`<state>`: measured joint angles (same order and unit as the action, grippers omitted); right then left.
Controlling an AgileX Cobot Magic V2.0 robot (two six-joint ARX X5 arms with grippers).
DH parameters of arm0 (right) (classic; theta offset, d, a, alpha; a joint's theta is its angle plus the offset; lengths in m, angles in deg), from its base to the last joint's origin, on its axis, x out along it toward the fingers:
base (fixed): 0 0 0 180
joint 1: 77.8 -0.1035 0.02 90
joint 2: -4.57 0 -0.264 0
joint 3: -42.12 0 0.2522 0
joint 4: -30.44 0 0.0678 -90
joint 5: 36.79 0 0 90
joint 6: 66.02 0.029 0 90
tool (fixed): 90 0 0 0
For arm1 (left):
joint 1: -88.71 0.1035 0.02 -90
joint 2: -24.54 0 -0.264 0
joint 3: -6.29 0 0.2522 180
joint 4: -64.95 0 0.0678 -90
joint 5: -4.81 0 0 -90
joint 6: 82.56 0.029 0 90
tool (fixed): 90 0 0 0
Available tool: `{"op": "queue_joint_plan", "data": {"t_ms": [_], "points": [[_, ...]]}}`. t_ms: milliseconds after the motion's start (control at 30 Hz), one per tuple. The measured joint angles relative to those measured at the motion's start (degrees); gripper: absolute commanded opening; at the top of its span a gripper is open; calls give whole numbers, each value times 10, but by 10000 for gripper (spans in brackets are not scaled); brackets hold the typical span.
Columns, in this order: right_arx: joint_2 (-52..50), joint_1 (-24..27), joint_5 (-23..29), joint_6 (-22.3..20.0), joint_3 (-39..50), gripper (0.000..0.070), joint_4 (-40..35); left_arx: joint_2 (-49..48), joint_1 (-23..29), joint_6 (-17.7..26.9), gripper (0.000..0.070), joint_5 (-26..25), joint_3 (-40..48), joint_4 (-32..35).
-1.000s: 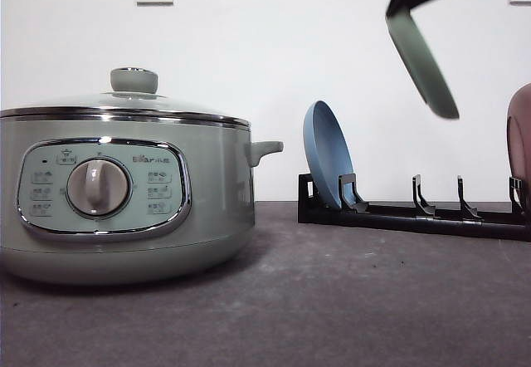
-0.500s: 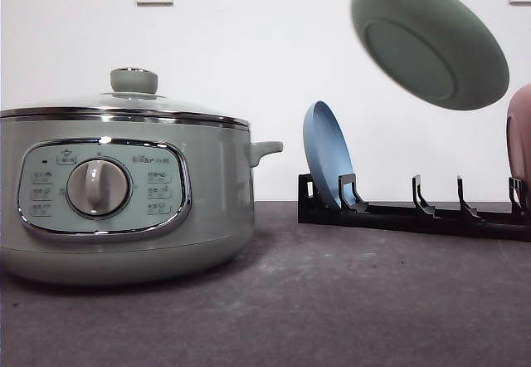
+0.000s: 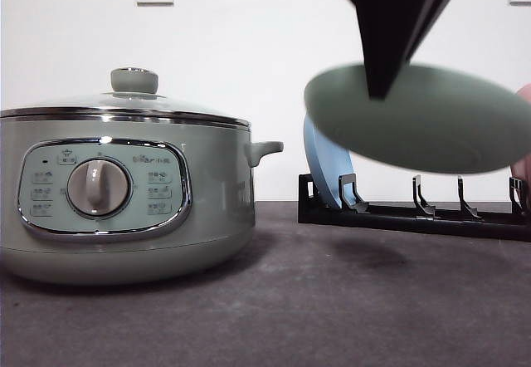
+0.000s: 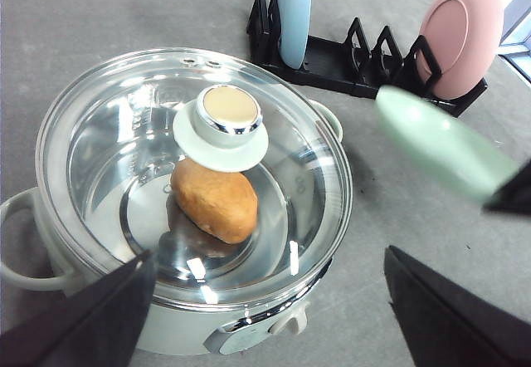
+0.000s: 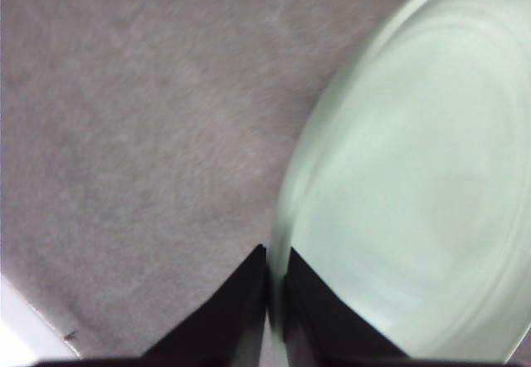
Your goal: Transfer potato from steamer to green plate
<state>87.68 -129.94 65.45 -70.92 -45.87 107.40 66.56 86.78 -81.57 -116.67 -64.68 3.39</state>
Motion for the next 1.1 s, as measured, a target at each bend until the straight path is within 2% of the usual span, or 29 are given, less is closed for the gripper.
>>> {"op": "queue_joint_plan", "data": {"t_ms": [200, 400, 633, 933, 1100], "points": [[0, -46, 13, 14, 59, 3, -37, 0, 0, 0, 560, 0, 0, 0], [6, -67, 17, 28, 102, 3, -71, 0, 0, 0, 560, 0, 0, 0], [34, -78, 19, 35, 134, 3, -117, 0, 0, 0, 560, 0, 0, 0], [88, -78, 27, 37, 155, 3, -141, 0, 0, 0, 560, 0, 0, 0], [107, -78, 3, 38, 157, 26, -148, 0, 0, 0, 560, 0, 0, 0]]}}
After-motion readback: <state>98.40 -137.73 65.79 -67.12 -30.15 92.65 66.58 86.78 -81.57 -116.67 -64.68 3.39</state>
